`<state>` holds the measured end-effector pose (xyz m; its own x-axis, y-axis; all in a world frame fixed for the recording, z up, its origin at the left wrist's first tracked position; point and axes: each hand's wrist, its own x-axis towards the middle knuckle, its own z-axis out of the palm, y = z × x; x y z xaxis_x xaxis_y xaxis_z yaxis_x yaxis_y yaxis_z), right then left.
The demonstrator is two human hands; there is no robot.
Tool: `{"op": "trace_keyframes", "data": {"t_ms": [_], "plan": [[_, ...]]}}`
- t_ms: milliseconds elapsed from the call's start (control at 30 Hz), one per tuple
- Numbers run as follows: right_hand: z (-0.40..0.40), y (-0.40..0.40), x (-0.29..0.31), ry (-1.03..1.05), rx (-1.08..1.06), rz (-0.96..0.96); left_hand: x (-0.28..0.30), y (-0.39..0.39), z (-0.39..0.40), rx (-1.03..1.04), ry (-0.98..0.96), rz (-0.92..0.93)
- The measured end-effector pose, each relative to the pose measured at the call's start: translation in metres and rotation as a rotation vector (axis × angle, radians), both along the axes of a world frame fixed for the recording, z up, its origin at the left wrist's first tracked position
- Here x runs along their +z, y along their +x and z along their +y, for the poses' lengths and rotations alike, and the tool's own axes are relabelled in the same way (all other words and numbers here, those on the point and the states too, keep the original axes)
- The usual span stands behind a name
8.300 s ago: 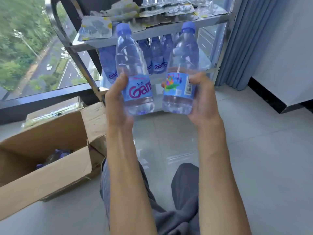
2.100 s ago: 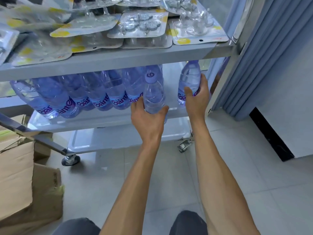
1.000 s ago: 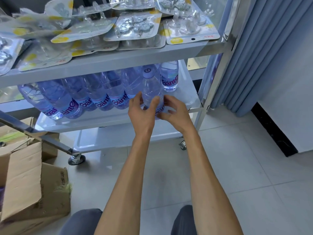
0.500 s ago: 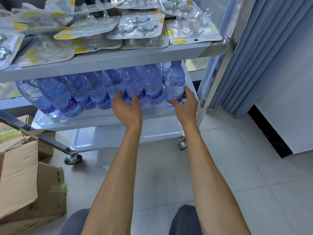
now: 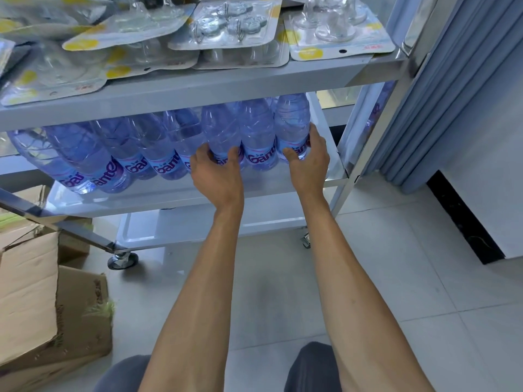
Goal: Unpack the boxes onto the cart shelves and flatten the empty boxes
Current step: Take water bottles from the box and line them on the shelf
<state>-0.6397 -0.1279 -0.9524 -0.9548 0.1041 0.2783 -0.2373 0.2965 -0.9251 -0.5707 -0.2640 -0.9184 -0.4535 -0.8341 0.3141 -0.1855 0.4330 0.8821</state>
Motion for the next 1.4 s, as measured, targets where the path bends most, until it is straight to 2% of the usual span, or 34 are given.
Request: {"op": "trace_keyframes", "data": {"t_ms": [500,700,833,900,967,1067,1233,1400], "plan": [[-0.011,-0.036,0.012,0.053,-0.001,-0.026,-0.003,0.000,0.001,0.007,-0.017,-0.007],[-0.020,-0.042,0.012,0.021,-0.065,0.004,-0.006,-0.001,0.001,0.011,-0.013,0.003],[-0.022,-0.034,0.012,0.003,-0.143,-0.099,-0.005,-0.001,0.001,0.012,-0.015,0.004],[-0.022,-0.015,0.007,-0.082,-0.222,-0.096,-0.006,-0.001,0.001,0.010,-0.020,0.006],[-0.023,0.008,-0.002,-0.152,-0.102,-0.012,-0.007,0.000,0.001,0.009,-0.031,0.001],[-0.026,0.022,-0.005,-0.082,0.180,0.004,-0.009,0.000,0.001,0.001,-0.057,-0.017],[-0.025,0.006,0.002,0.005,0.263,0.012,-0.007,-0.001,0.002,-0.005,-0.032,0.009],[-0.029,0.012,0.002,0.004,0.254,0.032,-0.007,0.002,0.005,0.007,-0.059,0.016]]}}
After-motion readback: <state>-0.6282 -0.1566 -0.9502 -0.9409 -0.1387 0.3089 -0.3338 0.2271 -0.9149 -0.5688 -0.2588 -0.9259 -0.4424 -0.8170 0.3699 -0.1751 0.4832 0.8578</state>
